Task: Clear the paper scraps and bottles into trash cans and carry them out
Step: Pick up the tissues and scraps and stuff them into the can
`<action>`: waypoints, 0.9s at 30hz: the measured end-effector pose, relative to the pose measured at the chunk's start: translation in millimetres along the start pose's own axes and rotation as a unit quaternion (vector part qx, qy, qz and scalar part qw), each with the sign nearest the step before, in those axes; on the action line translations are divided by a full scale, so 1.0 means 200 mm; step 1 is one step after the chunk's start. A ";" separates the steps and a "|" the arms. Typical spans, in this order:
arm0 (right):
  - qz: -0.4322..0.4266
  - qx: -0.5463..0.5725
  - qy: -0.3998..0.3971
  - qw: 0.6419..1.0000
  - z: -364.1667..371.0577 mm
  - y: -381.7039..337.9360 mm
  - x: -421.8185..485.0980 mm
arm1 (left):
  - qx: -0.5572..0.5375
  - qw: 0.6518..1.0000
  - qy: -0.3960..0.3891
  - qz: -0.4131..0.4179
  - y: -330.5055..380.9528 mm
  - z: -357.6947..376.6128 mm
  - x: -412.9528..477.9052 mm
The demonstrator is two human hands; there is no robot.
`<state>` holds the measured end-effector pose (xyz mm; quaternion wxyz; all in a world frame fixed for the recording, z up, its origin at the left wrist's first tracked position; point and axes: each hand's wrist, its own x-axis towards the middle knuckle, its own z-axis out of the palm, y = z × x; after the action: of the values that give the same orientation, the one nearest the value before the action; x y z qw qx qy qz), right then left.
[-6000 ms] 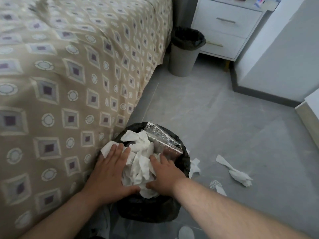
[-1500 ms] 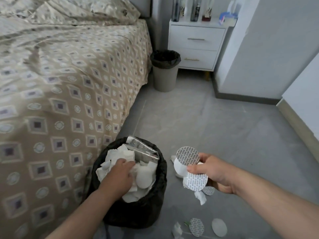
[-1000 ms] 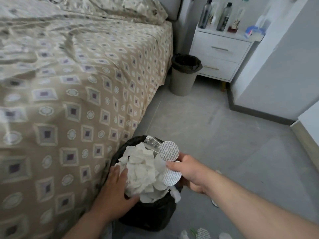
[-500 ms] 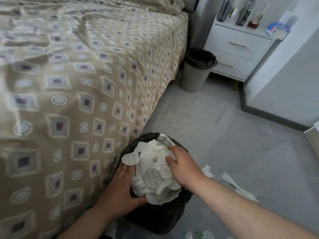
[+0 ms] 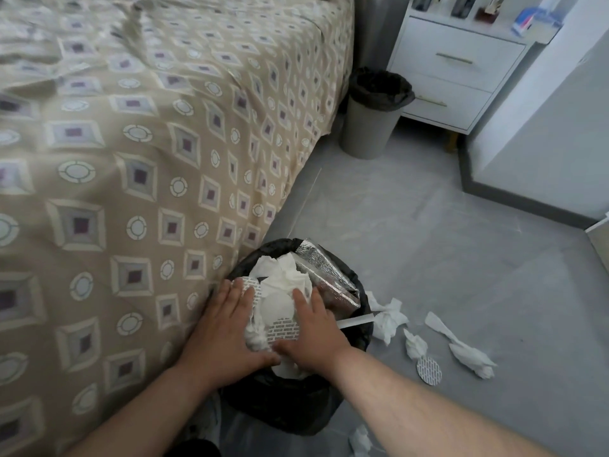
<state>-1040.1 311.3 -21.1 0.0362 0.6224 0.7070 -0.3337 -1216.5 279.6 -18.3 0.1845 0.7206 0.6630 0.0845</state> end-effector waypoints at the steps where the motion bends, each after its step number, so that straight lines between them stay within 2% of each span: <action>1: 0.000 -0.005 -0.004 1.000 0.02 0.01 0.02 | 0.016 1.000 -0.001 0.006 0.00 0.01 0.01; 8: 0.011 -0.030 -0.059 0.998 0.05 0.03 0.09 | 0.119 0.991 -0.025 0.061 0.00 0.01 0.03; 11: 0.000 -0.023 -0.056 0.998 -0.04 0.00 0.01 | 0.123 0.989 -0.042 0.077 0.02 -0.02 0.01; 16: -0.116 -0.025 0.027 0.993 -0.38 0.04 -0.36 | 0.049 0.986 0.016 0.160 0.27 -0.22 0.00; 19: -0.174 -0.022 0.084 0.981 -0.60 0.23 -0.59 | 0.035 0.971 0.005 0.236 0.50 -0.38 0.02; 21: -0.136 -0.028 0.120 0.983 -0.70 0.46 -0.69 | 0.065 0.953 -0.022 0.295 0.65 -0.41 0.00; 24: 0.001 -0.028 0.142 0.989 -0.76 0.87 -0.80 | 0.101 0.925 -0.082 0.356 0.87 -0.31 -0.08; 27: 0.062 -0.047 0.075 0.994 -0.64 1.18 -0.88 | 0.135 0.880 -0.242 0.387 0.99 -0.07 -0.20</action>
<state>-742.0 227.8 58.7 0.0327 0.6859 0.6830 -0.2491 -1043.2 231.0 73.6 0.1925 0.9356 0.2713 -0.1183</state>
